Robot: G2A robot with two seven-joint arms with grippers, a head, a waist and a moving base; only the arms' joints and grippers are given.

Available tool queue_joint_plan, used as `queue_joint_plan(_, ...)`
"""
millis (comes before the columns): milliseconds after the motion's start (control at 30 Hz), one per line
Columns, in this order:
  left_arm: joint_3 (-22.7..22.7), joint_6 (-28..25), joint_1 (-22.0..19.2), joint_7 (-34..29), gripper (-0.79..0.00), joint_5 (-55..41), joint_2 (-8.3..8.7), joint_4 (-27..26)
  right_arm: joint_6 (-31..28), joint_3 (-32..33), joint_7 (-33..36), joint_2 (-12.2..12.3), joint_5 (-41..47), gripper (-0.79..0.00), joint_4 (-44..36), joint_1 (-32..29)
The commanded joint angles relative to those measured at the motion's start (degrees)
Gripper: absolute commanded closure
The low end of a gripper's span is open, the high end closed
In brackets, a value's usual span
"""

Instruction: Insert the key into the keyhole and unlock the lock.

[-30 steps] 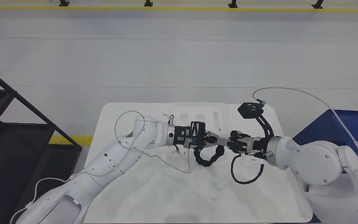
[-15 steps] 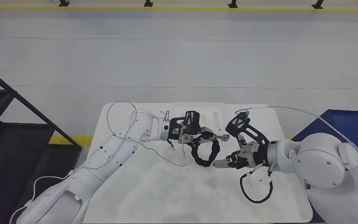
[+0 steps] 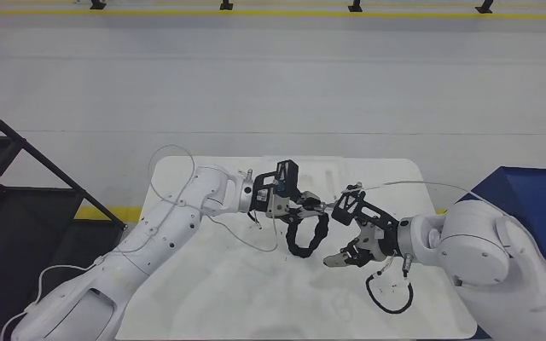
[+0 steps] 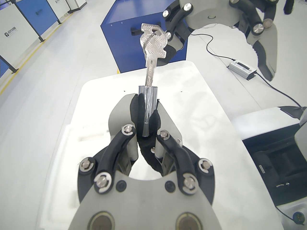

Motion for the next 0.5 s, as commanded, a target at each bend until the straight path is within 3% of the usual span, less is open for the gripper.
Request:
queue_joint_plan(0,0.2,0.0,-0.1,-0.9,0.0,-2.0,0.42,-0.1,0.0,0.0,0.0,0.0,0.0,-0.785,0.0,0.0)
queue_joint_plan(167,1.0,0.0,-0.5,-3.1,0.0,-5.8,1.13,-0.1,-0.5,0.3,-1.7,0.2,-0.8,-0.785,-0.1,-1.1)
queue_joint_plan(467,3.0,0.0,-1.7,-4.2,0.0,-8.8,1.43,0.8,-14.2,2.9,-6.9,1.2,-12.4,-0.785,-5.2,-1.5)
